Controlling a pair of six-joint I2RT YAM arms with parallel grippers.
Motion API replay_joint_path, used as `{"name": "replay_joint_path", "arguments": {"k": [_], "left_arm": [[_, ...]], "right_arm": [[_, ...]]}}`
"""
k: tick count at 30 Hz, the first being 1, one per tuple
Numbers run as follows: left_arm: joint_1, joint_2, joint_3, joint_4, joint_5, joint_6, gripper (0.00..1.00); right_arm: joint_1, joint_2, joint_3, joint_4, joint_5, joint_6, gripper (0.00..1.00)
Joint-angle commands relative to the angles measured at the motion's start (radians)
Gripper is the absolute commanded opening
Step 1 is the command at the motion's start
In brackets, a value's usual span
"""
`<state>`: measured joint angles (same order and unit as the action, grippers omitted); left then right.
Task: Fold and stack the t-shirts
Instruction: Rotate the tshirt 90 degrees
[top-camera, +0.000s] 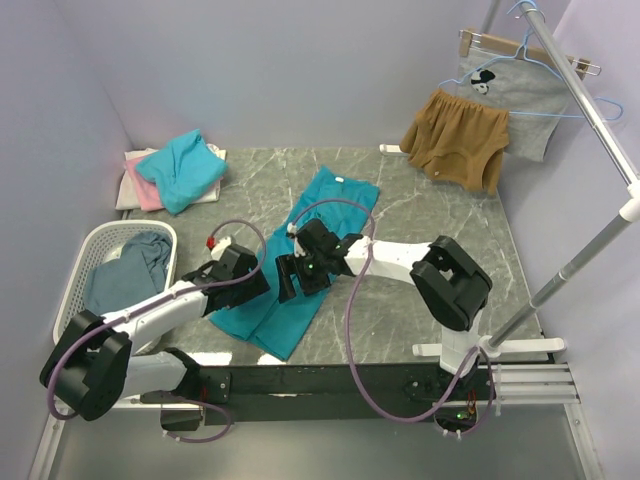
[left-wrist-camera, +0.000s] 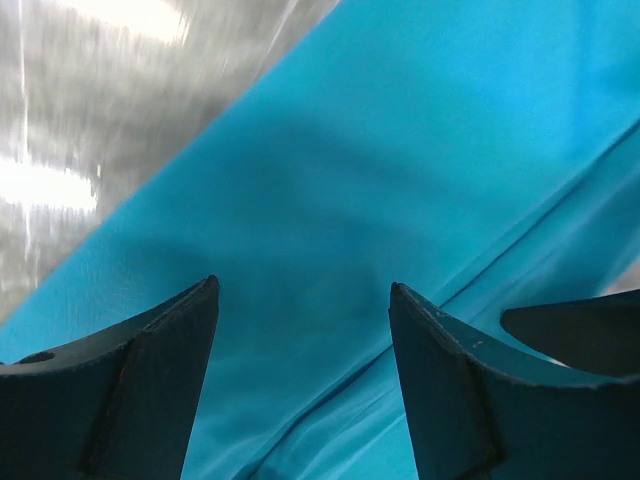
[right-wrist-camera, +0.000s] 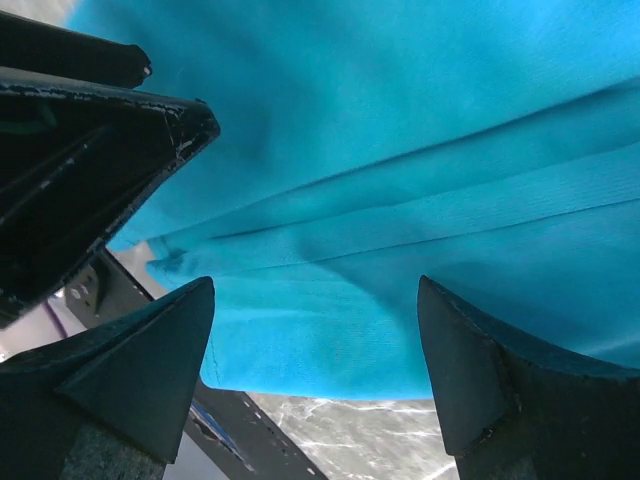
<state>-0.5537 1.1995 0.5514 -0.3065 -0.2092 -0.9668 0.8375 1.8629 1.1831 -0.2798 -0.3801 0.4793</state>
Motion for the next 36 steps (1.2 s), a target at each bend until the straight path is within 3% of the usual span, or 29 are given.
{"name": "replay_joint_path", "arguments": {"k": [1, 10, 16, 21, 26, 30, 33, 36], "left_arm": [[-0.035, -0.018, -0.024, -0.002, -0.012, -0.067, 0.74], [-0.241, -0.008, -0.051, -0.039, 0.004, -0.225, 0.73], [-0.489, 0.066, 0.06, -0.157, -0.016, -0.322, 0.75], [-0.548, 0.115, 0.182, -0.233, -0.081, -0.271, 0.77], [-0.459, 0.094, 0.295, -0.24, -0.241, -0.163, 0.8], [-0.26, 0.095, 0.364, -0.123, -0.237, 0.038, 0.82], [-0.114, 0.177, 0.418, 0.059, -0.156, 0.198, 0.82], [-0.025, 0.358, 0.568, 0.083, -0.125, 0.273, 0.82]], "right_arm": [[0.029, 0.019, -0.026, 0.002, 0.072, 0.042, 0.88], [0.035, -0.083, -0.247, -0.082, 0.213, 0.14, 0.89], [0.034, -0.241, -0.37, -0.192, 0.36, 0.199, 0.9], [0.031, -0.408, -0.349, -0.314, 0.535, 0.202, 0.91], [-0.027, -0.545, -0.274, -0.312, 0.647, 0.121, 0.93], [-0.304, -0.599, -0.228, -0.219, 0.56, 0.059, 0.94], [-0.427, -0.489, -0.13, -0.17, 0.492, 0.025, 0.94], [-0.463, -0.308, 0.014, -0.154, 0.437, -0.002, 0.94]]}}
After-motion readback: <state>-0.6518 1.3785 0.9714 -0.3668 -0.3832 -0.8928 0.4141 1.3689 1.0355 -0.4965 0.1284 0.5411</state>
